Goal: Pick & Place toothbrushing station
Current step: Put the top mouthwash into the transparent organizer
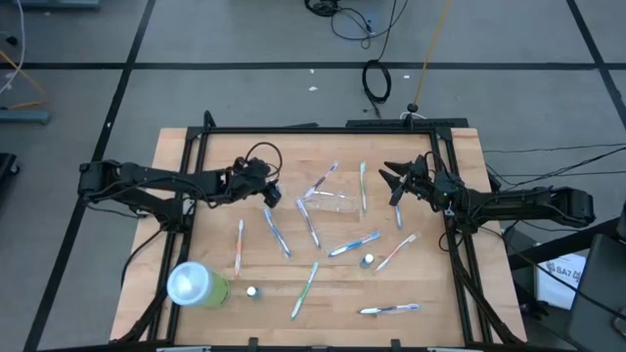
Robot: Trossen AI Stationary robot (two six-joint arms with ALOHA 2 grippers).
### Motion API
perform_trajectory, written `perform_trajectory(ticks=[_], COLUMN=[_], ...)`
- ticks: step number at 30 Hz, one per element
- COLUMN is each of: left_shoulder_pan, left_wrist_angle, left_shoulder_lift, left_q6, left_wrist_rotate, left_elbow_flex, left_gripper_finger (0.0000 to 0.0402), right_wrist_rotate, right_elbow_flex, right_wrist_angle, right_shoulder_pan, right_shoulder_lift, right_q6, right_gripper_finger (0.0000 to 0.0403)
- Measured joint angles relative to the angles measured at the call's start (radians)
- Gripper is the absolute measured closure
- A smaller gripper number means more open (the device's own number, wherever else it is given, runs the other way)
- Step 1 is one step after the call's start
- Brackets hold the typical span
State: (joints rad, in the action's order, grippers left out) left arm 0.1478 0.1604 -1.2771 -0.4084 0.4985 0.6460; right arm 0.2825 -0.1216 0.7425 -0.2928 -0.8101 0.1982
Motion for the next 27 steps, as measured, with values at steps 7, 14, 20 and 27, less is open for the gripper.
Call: perform_trajectory(ticks=[7, 14, 20, 27], left_shoulder_pan=[-0.014, -0.015, -0.015, -0.011], left_wrist_angle=[-0.054, -0.085, -0.140, -0.156], left_shoulder_lift=[-0.096, -0.159, -0.153, -0.153], left_q6=[-0.031, -0.083, -0.069, -0.075], left_wrist_rotate=[-0.001, 0.005, 0.008, 0.008], left_elbow_flex=[0.000, 0.001, 0.001, 0.001], left_gripper_finger=[0.0175, 0.0206, 0.0230, 0.0262], right_wrist_rotate=[0.000, 0.000, 0.000, 0.000], right_elbow_flex=[0.000, -0.001, -0.001, -0.001], right_wrist_angle=[0.000, -0.022, -0.019, -0.022], right_shoulder_pan=[0.000, 0.000, 0.000, 0.000], right_shoulder_lift=[0.000, 0.000, 0.000, 0.000], right_q6=[0.029, 0.029, 0.027, 0.029], right_gripper_finger=[0.0243, 0.0243, 0.0243, 0.0243])
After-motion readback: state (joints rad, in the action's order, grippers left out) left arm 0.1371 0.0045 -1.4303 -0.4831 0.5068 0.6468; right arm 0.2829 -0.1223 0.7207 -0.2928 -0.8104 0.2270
